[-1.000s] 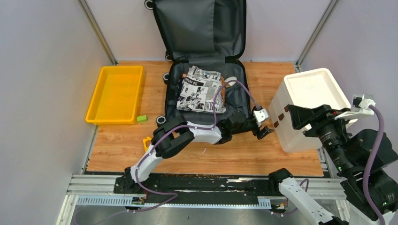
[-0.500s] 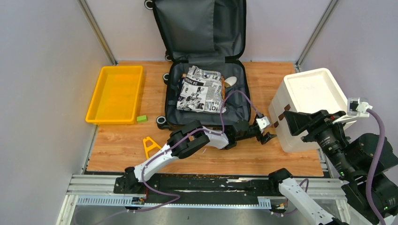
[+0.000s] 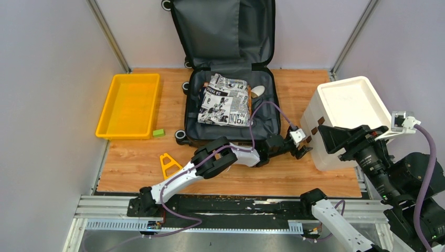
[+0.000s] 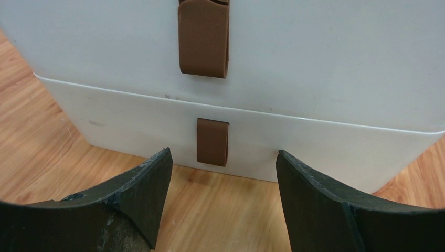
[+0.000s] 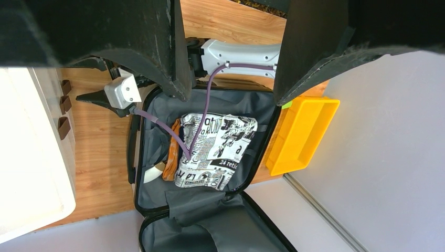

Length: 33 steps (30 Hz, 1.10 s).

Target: Open, take out, and arrange the luggage

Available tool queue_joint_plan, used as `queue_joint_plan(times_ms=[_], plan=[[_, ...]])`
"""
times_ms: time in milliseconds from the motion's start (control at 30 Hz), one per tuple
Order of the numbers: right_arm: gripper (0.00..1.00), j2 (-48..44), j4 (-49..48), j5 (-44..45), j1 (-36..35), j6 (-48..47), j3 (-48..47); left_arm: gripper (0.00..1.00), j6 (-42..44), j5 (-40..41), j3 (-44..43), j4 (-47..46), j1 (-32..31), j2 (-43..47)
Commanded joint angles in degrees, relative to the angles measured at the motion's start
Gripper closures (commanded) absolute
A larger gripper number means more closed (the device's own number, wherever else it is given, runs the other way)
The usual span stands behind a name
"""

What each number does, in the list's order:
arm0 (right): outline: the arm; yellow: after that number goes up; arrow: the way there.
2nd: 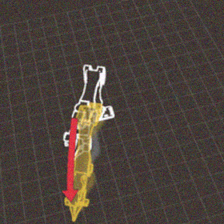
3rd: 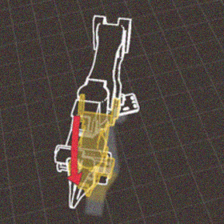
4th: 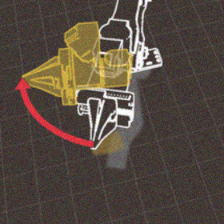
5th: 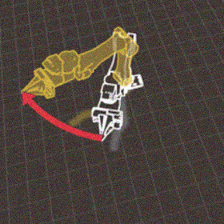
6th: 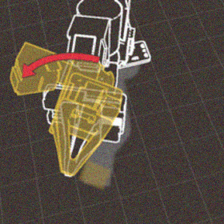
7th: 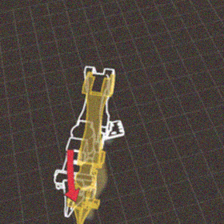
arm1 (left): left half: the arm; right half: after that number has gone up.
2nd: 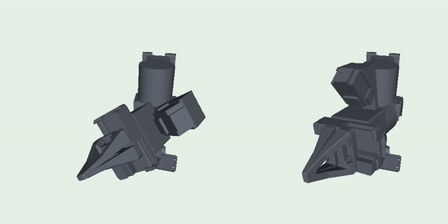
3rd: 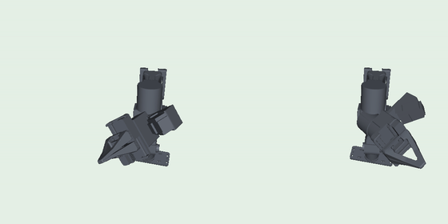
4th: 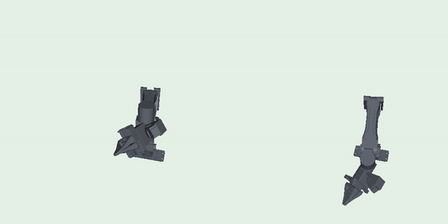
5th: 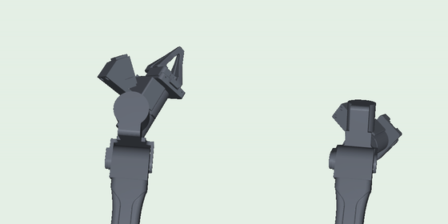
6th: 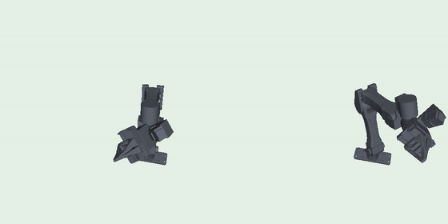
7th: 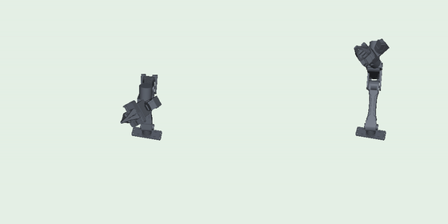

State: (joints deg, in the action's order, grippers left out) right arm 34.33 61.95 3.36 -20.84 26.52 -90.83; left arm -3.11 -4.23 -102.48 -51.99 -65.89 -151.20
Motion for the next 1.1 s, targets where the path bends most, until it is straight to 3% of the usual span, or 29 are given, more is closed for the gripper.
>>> queue_joint_plan(times_ms=[0, 133, 267, 633, 800, 1067], plan=[[0.41, -0.60, -0.98, -0.16, -0.01, 0.28, -1.08, 0.20, 2.20, -1.58, -2.77, 0.31, 0.94, -1.29], [0.41, -0.39, -1.36, -0.46, 0.01, 0.02, -0.75, 0.24, 2.04, -2.31, -3.62, 1.20, 0.99, -1.65], [0.41, -0.71, -1.45, -0.47, 0.00, 0.11, -0.79, 0.41, 2.04, -3.90, -4.42, 1.28, 1.56, -2.14], [0.41, -1.08, -1.90, -0.09, 0.00, 0.25, 0.66, 0.47, 5.01, -4.21, -5.12, 0.20, 2.12, -2.68], [0.41, -1.36, -2.12, -0.10, 0.01, 0.87, 2.85, 0.55, 4.08, -2.39, -2.56, -3.90, 2.24, -1.66], [0.41, -0.43, -3.01, -1.68, -0.01, 1.87, 4.27, 0.50, 5.27, -0.48, -2.39, -4.34, 2.25, -0.17]])
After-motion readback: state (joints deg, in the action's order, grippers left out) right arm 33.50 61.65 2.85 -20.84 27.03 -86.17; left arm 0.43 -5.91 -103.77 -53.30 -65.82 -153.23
